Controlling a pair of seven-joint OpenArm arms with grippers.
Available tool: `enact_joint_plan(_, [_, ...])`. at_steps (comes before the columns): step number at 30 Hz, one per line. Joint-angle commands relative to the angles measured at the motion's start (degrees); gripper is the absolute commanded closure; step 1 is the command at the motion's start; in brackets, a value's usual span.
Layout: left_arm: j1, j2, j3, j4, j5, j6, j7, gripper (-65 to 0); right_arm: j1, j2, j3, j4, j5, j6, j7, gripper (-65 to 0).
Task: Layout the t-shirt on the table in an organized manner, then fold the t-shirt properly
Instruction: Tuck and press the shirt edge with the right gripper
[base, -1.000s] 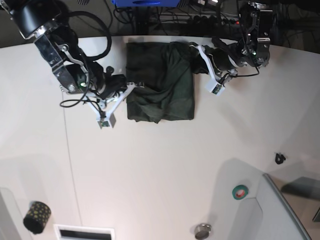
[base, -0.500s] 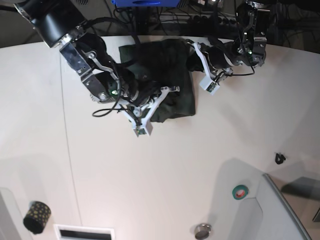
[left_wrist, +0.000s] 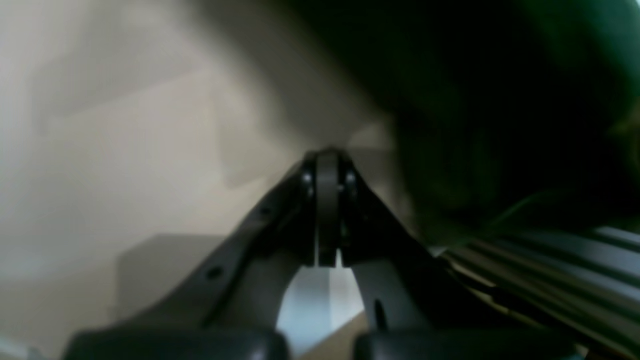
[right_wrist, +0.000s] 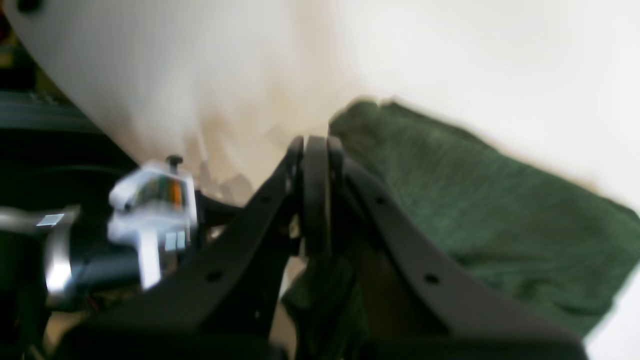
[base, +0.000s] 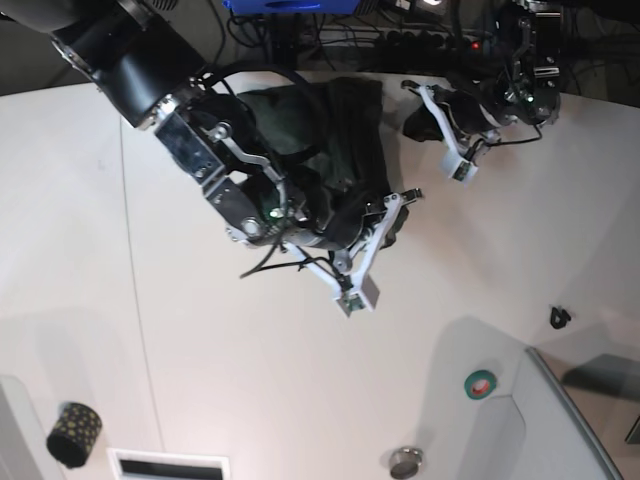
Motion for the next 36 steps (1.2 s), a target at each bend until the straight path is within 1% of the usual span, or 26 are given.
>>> enact_joint_plan(1, [0.1, -0.5, -1.7, 1.7, -0.7, -0.5, -0.8, 0.0, 0.1, 1.1, 1.6, 3.2, -0.1, -0.1, -0.4, -0.2])
enact_joint_plan(3, [1.5, -0.9, -5.1, 3.2, -0.7, -0.5, -0.8, 0.0, -2.1, 3.0, 3.7, 7.3, -0.1, -0.1, -1.8, -0.2])
enact_joint_plan(4, [2.0, -1.7, -6.7, 4.0, -0.7, -0.5, -0.8, 0.0, -3.3, 4.3, 4.7, 9.0, -0.2, -0.1, -2.1, -0.2])
enact_joint_plan(6, [3.2, -2.5, -9.1, 5.1, -0.8, -0.5, -0.8, 0.0, -5.8, 6.1, 6.0, 11.4, -0.2, -0.1, -2.2, -0.2])
enact_joint_plan(9, [5.1, -3.0, -15.0, 5.8, -0.7, -0.5, -0.8, 0.0, -10.0, 9.2, 8.1, 14.4, -0.2, -0.1, -2.0, -0.2])
enact_joint_plan(12, [6.3, -4.3, -21.8, 4.8, -0.7, -0.5, -0.7, 0.0, -13.3, 10.9, 8.3, 16.0, -0.2, 0.0, -1.9, -0.2])
enact_joint_plan(15, [6.7, -6.3, -27.6, 2.6, -0.6, -0.5, -0.7, 0.0, -15.4, 10.3, 7.6, 16.1, -0.4, 0.2, -2.0, -0.2])
enact_joint_plan(17, [6.7, -7.9, -30.3, 0.4, -0.6, -0.5, -0.7, 0.0, -15.3, 10.1, 4.7, 15.0, -0.4, 0.2, -1.8, -0.2])
enact_joint_plan(19, [6.5, -9.6, -32.1, -1.8, -0.6, -0.5, -0.7, 0.0, -13.8, 10.0, 1.1, 12.6, -0.4, 0.2, -1.8, -0.2])
enact_joint_plan(22, [6.3, -10.9, -33.1, -3.3, -0.6, -0.5, -0.7, 0.0, -12.3, 9.9, -3.3, 9.7, -0.4, -0.1, -1.8, -0.2])
enact_joint_plan(27, [6.3, -11.0, -32.8, -3.6, -0.6, -0.5, -0.7, 0.0, -12.1, 8.1, -5.7, 4.2, -0.4, 0.0, -1.5, -0.2])
enact_joint_plan(29, [6.3, -10.6, -32.7, -3.3, -0.6, -0.5, -0.7, 0.0, -11.8, 7.7, -5.9, 2.9, -0.4, 0.1, 0.0, -0.2])
enact_joint_plan(34, [6.2, -9.8, -32.7, -3.4, -0.6, -0.5, -0.7, 0.0, -11.8, 7.7, -6.0, 2.9, -0.4, 0.3, 0.2, -0.2])
enact_joint_plan(36, [6.2, -9.8, -32.7, -3.3, -0.6, -0.5, -0.7, 0.0, -11.6, 7.7, -7.6, 2.9, -0.4, 0.3, 0.2, -0.2])
